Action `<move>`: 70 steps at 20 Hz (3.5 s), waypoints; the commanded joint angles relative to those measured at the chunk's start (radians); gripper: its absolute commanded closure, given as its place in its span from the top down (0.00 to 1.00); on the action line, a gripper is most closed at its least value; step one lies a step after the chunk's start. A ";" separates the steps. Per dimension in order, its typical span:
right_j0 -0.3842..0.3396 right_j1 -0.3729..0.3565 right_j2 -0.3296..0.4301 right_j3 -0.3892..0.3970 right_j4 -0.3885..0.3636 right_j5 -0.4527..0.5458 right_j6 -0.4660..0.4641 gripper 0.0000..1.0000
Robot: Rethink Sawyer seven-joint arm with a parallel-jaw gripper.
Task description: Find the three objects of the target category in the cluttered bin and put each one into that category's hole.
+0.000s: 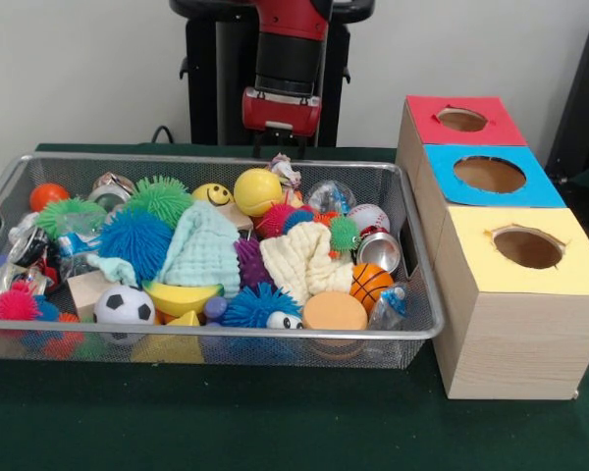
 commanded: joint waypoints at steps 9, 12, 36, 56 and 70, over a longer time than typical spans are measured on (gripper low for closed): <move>-0.048 -0.234 0.103 -0.084 -0.023 0.142 0.135 1.00; -0.037 -0.262 0.097 -0.078 -0.011 0.174 0.133 1.00; -0.183 -0.101 0.210 -0.087 -0.025 0.319 0.100 1.00; -0.119 -0.266 0.216 -0.025 0.022 0.446 0.138 1.00; -0.045 -0.336 0.158 -0.030 0.028 0.405 0.149 1.00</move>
